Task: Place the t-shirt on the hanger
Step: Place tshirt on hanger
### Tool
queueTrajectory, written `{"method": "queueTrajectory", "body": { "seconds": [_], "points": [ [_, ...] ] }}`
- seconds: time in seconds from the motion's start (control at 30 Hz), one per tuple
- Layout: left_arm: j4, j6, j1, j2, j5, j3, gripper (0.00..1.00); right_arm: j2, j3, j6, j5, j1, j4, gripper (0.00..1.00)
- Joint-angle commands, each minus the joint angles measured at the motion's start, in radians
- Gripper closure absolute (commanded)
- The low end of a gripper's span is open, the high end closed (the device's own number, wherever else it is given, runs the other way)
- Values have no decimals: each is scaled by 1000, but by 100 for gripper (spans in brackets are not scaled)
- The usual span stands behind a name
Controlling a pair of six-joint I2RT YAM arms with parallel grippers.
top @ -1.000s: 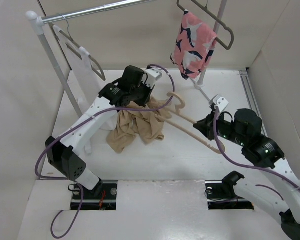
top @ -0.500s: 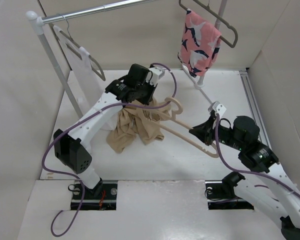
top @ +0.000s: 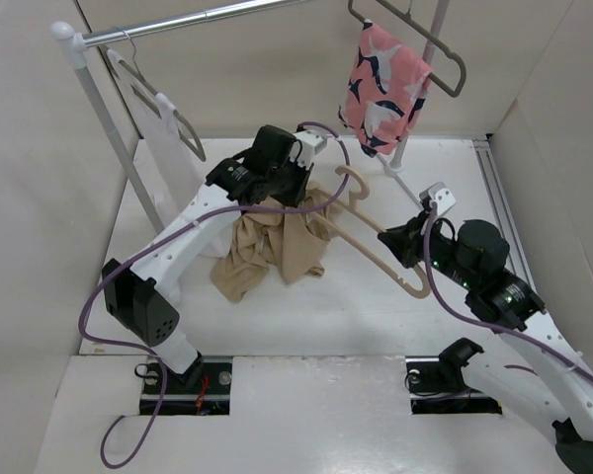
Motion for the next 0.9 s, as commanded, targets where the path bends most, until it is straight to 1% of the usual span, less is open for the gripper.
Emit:
{"method": "queueTrajectory", "body": {
  "seconds": [0.0, 0.03, 0.23, 0.3, 0.43, 0.47, 0.5, 0.57, 0.6, 0.67, 0.73, 0.77, 0.8, 0.87],
  "points": [
    [1, 9, -10, -52, 45, 78, 100, -42, 38, 15, 89, 4, 124, 100],
    [1, 18, -20, -41, 61, 78, 100, -42, 23, 15, 69, 4, 170, 100],
    [21, 52, -53, -41, 188, 153, 100, 33, 4, -58, 6, 40, 275, 100],
    [21, 52, -63, -41, 200, 190, 100, 46, -23, -68, 6, 40, 344, 100],
    [10, 52, -63, -32, 249, 202, 100, 79, -57, -77, 6, 25, 453, 100],
    [10, 52, -63, -32, 286, 192, 100, 89, -68, -68, -24, 16, 486, 100],
    [10, 52, -63, -32, 304, 192, 100, 98, -81, -68, -51, 4, 558, 100],
    [0, 62, -63, -32, 337, 181, 100, 135, -108, -43, -112, -38, 614, 100],
    [0, 87, -63, -32, 337, 181, 100, 147, -108, -43, -177, -50, 631, 100],
    [-10, 124, -63, -41, 325, 181, 100, 158, -131, -63, -227, -73, 661, 100],
    [-19, 171, -63, -54, 242, 181, 92, 158, -152, -82, -273, -82, 680, 100],
    [-19, 228, -63, -55, 211, 181, 88, 146, -178, -95, -287, -82, 694, 100],
    [-10, 256, -63, -80, 152, 181, 79, 132, -192, -95, -299, -82, 694, 100],
    [2, 314, -63, -105, 107, 172, 72, 106, -229, -105, -309, -82, 703, 100]
  ]
}}
